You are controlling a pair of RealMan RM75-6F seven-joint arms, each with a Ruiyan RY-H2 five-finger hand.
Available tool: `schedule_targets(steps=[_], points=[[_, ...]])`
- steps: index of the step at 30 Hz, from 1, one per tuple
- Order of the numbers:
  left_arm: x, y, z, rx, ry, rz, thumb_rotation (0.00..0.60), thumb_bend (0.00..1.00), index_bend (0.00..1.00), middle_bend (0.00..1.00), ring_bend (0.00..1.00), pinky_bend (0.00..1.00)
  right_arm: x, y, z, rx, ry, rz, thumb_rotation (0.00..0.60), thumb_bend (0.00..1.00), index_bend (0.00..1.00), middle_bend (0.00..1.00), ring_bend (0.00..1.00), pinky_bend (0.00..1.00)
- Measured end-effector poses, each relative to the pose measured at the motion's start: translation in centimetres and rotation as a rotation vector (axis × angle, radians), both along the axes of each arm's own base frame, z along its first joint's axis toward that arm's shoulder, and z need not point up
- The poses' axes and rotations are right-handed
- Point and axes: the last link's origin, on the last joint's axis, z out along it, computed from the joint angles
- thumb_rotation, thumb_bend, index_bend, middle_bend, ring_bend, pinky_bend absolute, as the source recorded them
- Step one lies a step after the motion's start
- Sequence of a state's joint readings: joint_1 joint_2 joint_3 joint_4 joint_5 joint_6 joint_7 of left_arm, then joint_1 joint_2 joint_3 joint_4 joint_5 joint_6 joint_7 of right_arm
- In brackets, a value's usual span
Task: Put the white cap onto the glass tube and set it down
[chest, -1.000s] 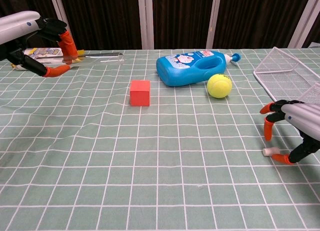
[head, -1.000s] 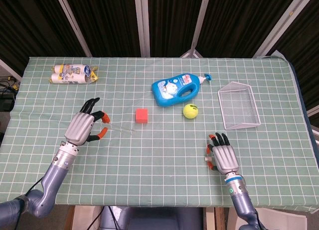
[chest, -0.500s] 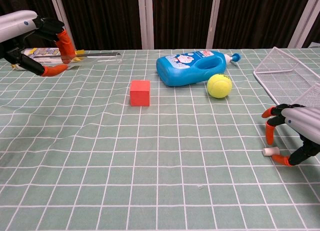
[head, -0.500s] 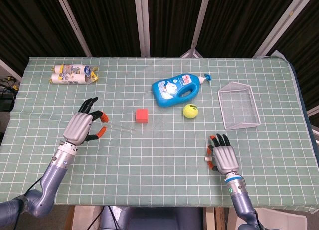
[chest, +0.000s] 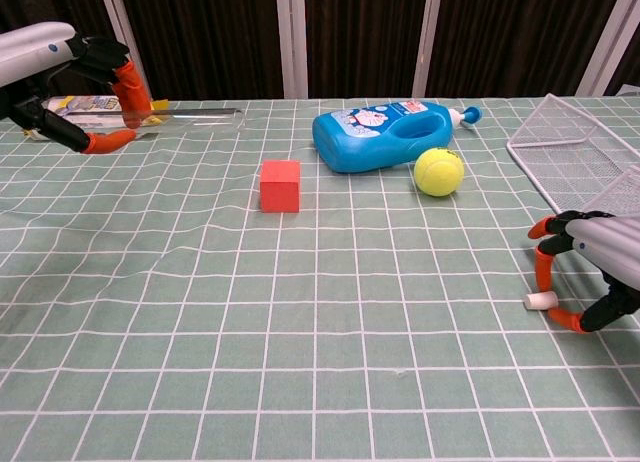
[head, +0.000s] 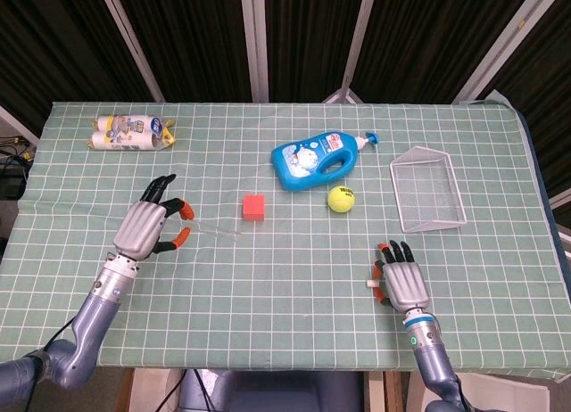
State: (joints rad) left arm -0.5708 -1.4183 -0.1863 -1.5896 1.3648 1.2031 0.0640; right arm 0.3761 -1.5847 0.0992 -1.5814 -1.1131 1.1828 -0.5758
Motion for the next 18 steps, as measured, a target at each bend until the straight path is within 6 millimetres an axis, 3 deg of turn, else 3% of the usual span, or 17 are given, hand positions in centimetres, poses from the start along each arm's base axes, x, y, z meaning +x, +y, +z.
schedule_targets(steps=[18], points=[[0.28,-0.12,-0.54,-0.008,-0.004,0.006,0.6,0.62,0.55,0.49,0.05,0.0,0.34,-0.16,0.49,-0.025,-0.018,0.018,0.6,0.44,0.59,0.19,0.03,0.0]])
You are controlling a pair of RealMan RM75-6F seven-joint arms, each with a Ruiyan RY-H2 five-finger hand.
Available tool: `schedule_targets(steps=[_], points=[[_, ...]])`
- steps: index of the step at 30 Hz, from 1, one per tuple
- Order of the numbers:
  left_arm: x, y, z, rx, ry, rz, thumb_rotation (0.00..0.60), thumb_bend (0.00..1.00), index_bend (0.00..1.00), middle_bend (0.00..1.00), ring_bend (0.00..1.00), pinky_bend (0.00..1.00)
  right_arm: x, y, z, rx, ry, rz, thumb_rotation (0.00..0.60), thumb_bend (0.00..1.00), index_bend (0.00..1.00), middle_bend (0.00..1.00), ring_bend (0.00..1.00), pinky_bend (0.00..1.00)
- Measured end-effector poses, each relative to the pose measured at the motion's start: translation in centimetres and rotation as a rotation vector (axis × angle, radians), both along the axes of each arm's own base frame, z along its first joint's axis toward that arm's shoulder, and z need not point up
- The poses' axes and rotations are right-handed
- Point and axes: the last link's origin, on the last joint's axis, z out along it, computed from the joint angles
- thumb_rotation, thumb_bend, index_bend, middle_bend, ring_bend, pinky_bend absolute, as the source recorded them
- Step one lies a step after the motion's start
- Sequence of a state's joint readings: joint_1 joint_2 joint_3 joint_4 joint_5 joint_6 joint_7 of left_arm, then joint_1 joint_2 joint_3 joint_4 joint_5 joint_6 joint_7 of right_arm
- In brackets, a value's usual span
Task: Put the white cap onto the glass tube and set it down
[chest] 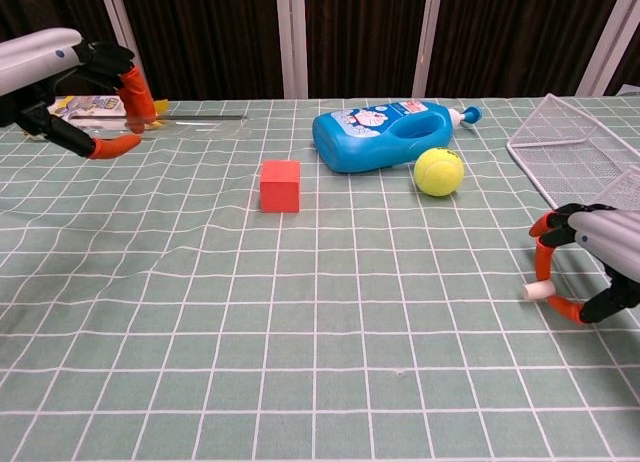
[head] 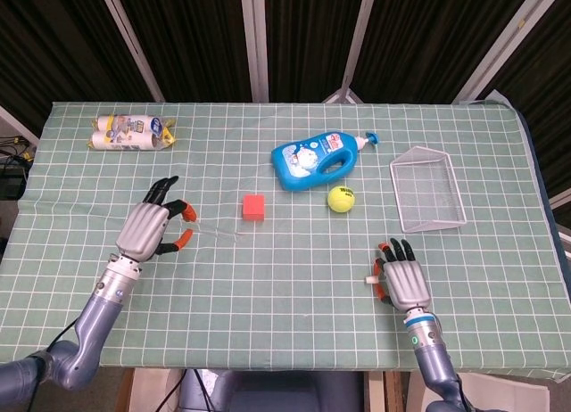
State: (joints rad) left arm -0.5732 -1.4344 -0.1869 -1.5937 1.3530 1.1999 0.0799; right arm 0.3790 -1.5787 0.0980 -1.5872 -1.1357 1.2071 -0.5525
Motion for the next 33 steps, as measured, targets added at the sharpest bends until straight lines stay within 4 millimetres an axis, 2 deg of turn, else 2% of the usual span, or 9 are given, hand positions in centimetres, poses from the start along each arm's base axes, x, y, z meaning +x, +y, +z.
schedule_targets(steps=[6,11,22,27,33], points=[[0.5,0.1,-1.1,-0.016,-0.039,0.034,0.6,0.62,0.55,0.5,0.05,0.0,0.7,-0.7,1.1,-0.044,-0.024,0.024,0.6,0.44,0.59,0.19,0.03,0.0],[1.2,0.3,-2.7,-0.035,-0.115,0.099,0.6,0.62,0.55,0.5,0.05,0.0,2.2,-1.9,2.6,-0.102,-0.058,0.07,0.6,0.44,0.59,0.19,0.03,0.0],[3.9,0.6,-8.3,-0.066,-0.269,0.239,0.6,0.62,0.55,0.5,0.05,0.0,6.3,-5.8,6.1,-0.271,-0.109,0.25,0.6,0.44,0.59,0.19,0.03,0.0],[5.2,0.7,-10.3,-0.078,-0.302,0.256,0.6,0.62,0.55,0.5,0.05,0.0,7.4,-6.8,6.5,-0.296,-0.089,0.304,0.6,0.44,0.59,0.19,0.03,0.0],[6.6,0.8,-11.7,-0.081,-0.332,0.265,0.6,0.62,0.55,0.5,0.05,0.0,8.8,-7.7,6.3,-0.331,-0.03,0.391,0.6,0.44,0.59,0.19,0.03,0.0]])
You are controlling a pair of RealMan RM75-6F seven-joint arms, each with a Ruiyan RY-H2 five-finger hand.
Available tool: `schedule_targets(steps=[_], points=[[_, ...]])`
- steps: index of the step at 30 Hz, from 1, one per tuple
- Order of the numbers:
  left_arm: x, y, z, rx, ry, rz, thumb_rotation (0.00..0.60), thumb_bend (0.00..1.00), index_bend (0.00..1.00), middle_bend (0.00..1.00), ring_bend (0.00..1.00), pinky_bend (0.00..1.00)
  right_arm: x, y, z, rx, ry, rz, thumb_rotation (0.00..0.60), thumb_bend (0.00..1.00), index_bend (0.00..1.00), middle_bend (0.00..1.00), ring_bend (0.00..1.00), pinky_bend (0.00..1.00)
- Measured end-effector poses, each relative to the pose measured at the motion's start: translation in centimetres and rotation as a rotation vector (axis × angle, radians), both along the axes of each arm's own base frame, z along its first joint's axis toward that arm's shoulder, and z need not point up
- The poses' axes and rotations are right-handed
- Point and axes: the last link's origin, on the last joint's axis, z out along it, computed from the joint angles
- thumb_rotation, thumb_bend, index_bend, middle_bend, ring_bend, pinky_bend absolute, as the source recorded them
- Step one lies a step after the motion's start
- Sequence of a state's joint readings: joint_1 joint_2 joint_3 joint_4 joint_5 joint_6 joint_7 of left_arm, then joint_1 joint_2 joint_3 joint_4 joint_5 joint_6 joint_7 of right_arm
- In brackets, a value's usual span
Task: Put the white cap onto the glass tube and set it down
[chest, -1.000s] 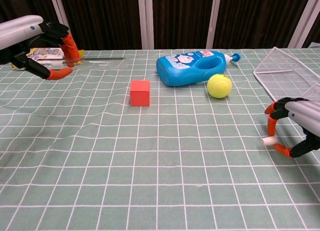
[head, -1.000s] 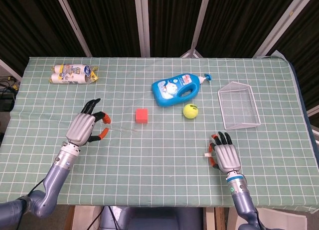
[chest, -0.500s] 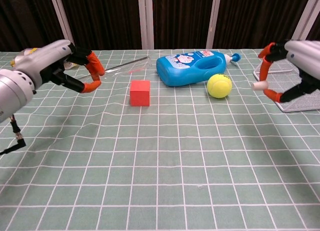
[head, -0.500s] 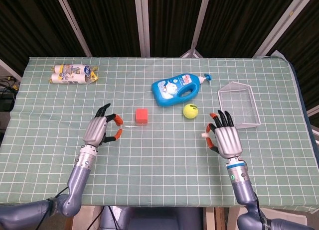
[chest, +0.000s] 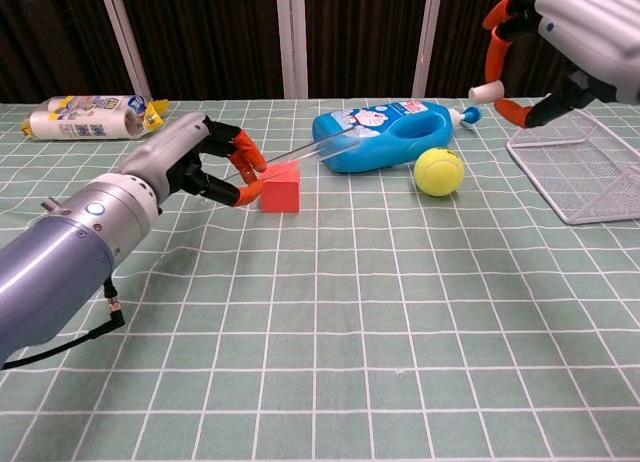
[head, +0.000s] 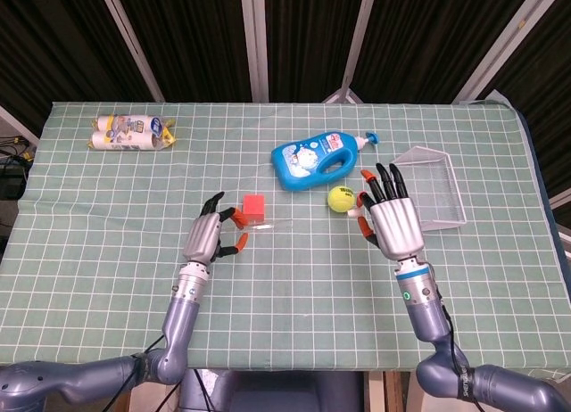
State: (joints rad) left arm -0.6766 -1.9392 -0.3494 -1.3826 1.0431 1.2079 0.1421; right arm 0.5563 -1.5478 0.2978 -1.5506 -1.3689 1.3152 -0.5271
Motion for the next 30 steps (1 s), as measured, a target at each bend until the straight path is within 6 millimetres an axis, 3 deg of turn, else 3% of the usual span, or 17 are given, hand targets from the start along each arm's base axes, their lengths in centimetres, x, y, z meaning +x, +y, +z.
schedule_targets(steps=[13,22,30], points=[[1.9,0.6,0.0,0.037,-0.044,0.04,0.6,0.62,0.55,0.5,0.05,0.0,3.7,-0.5,-3.3,-0.089,0.129,0.166,0.6,0.44,0.59,0.19,0.03,0.0],[1.8,0.7,0.4,0.044,-0.052,0.074,0.6,0.62,0.55,0.5,0.05,0.0,5.3,-0.8,-5.5,-0.106,0.142,0.169,0.6,0.44,0.59,0.19,0.03,0.0],[1.4,0.2,0.2,0.033,-0.053,0.081,0.6,0.62,0.55,0.5,0.05,0.0,5.8,-1.3,-5.8,-0.128,0.146,0.161,0.6,0.44,0.59,0.19,0.03,0.0]])
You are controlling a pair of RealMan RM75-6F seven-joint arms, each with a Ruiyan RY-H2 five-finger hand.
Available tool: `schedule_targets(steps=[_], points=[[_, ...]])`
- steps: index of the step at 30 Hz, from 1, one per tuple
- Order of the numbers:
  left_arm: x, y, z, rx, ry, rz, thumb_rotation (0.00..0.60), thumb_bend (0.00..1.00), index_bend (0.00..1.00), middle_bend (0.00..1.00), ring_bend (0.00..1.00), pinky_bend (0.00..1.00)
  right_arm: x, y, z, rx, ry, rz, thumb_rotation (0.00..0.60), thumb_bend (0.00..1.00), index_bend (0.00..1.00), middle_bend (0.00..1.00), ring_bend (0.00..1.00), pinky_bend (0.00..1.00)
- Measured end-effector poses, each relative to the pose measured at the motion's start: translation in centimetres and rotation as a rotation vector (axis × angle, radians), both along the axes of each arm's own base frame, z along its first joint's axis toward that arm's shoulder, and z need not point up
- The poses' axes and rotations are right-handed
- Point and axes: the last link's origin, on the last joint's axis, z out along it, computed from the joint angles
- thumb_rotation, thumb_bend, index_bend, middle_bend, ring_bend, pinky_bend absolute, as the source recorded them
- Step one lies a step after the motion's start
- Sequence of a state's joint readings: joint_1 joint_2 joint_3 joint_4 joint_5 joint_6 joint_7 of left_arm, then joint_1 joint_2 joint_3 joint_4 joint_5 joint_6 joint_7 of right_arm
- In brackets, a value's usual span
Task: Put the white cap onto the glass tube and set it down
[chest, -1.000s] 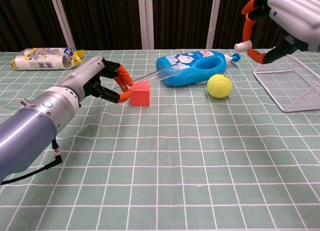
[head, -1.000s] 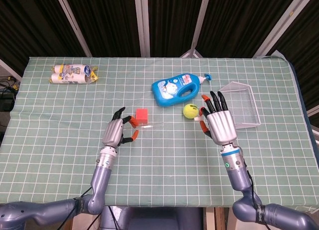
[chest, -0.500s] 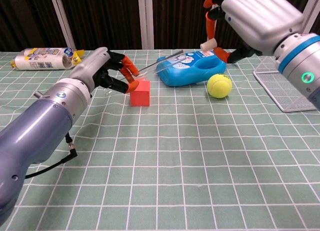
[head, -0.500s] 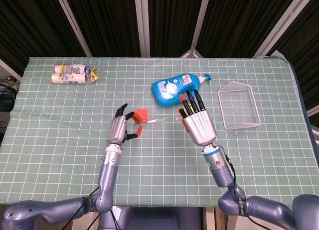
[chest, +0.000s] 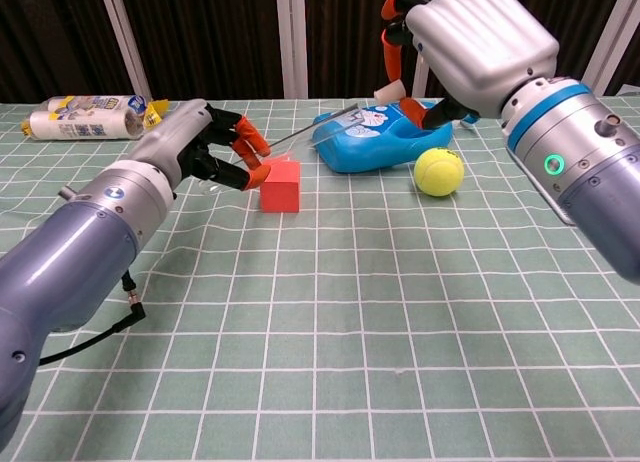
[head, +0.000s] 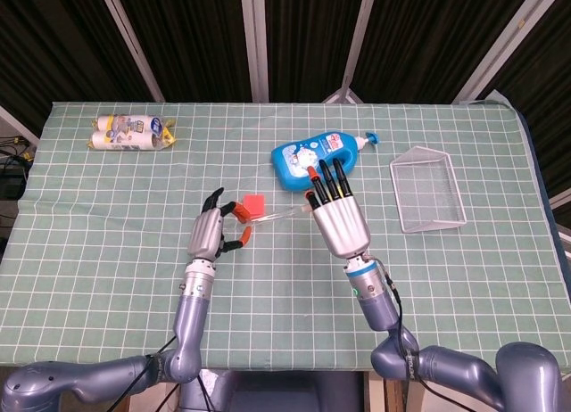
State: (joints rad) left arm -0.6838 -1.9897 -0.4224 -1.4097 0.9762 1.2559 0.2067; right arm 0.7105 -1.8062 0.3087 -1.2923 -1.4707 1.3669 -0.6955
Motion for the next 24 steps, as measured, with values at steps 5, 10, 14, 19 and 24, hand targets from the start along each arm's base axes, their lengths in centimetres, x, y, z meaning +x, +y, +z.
schedule_targets(steps=[5,10,14,19,24], points=[[0.03,-0.28,0.11,0.005,-0.02,0.012,0.6,0.62,0.55,0.5,0.05,0.0,-0.02,-0.03,0.03,-0.003,-0.001,-0.009,0.6,0.44,0.59,0.19,0.03,0.0],[0.31,-0.48,0.27,0.008,-0.048,0.023,0.6,0.62,0.55,0.5,0.06,0.0,0.0,0.08,-0.01,-0.005,0.008,-0.007,0.6,0.44,0.59,0.19,0.03,0.0],[0.43,-0.58,0.29,0.008,-0.053,0.028,0.6,0.62,0.55,0.5,0.06,0.0,0.04,0.28,0.0,-0.003,0.002,-0.008,0.6,0.44,0.59,0.19,0.03,0.0],[0.56,-0.74,0.18,0.004,-0.056,0.029,0.6,0.62,0.55,0.5,0.06,0.0,0.08,0.33,0.03,-0.005,0.003,-0.011,0.6,0.44,0.59,0.19,0.03,0.0],[0.69,-0.89,0.0,-0.004,-0.057,0.03,0.6,0.62,0.55,0.5,0.06,0.0,0.21,0.31,0.08,-0.006,-0.001,-0.013,0.6,0.44,0.59,0.19,0.03,0.0]])
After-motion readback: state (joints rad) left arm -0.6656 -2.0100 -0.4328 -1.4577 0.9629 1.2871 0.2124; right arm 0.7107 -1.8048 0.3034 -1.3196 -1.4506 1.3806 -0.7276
